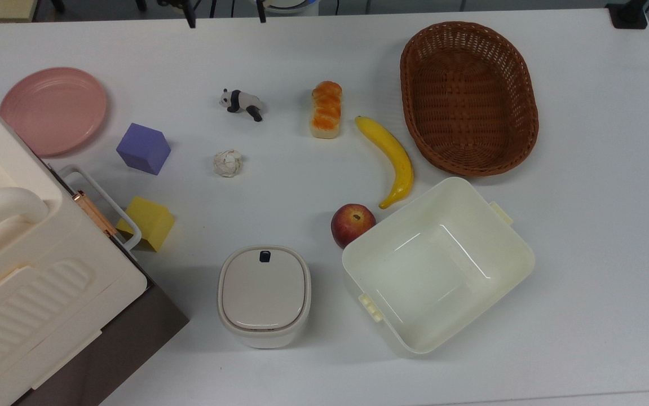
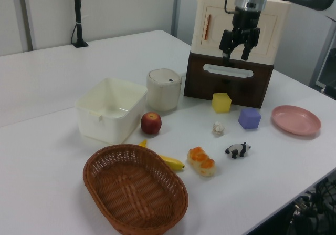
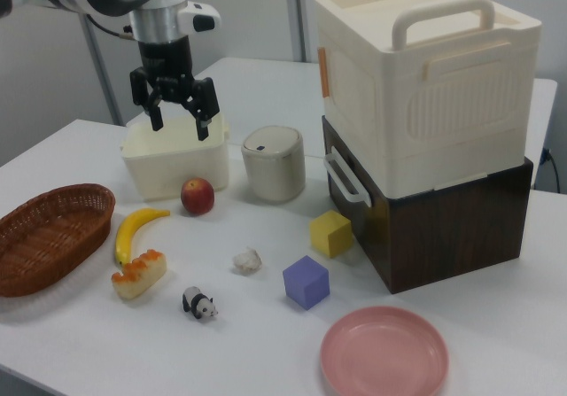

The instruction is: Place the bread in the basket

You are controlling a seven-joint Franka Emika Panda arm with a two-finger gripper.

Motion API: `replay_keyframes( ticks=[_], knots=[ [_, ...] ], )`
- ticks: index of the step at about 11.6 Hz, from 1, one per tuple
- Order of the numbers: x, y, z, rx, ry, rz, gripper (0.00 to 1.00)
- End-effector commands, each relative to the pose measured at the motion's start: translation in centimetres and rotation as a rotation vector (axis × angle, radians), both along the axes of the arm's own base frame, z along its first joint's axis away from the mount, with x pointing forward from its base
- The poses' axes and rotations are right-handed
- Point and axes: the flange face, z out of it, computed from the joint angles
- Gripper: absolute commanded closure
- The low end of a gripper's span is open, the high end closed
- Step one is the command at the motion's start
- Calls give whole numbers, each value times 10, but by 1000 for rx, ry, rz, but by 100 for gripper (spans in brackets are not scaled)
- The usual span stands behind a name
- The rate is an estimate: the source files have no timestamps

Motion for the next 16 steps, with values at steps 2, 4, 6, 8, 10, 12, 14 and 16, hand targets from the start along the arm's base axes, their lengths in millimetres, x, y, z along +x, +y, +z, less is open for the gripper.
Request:
replay_keyframes(
  ticks=[2,4,6,8,10,12,14,16],
  knots=[
    [-49,66,-58,1,-96,-70,0],
    [-71,84,-79,-17,-81,-44,0],
    [-96,98,-102,-35,-70,-16,0],
    [-112,112,-124,-56,-32,9,0],
    [-105,114,-135,-54,-17,7,0],
    [-98,122,-150,-53,14,22,0],
    [-93,128,-167,-50,49,35,0],
    [-86,144,-189,-46,70,50,0]
  ],
)
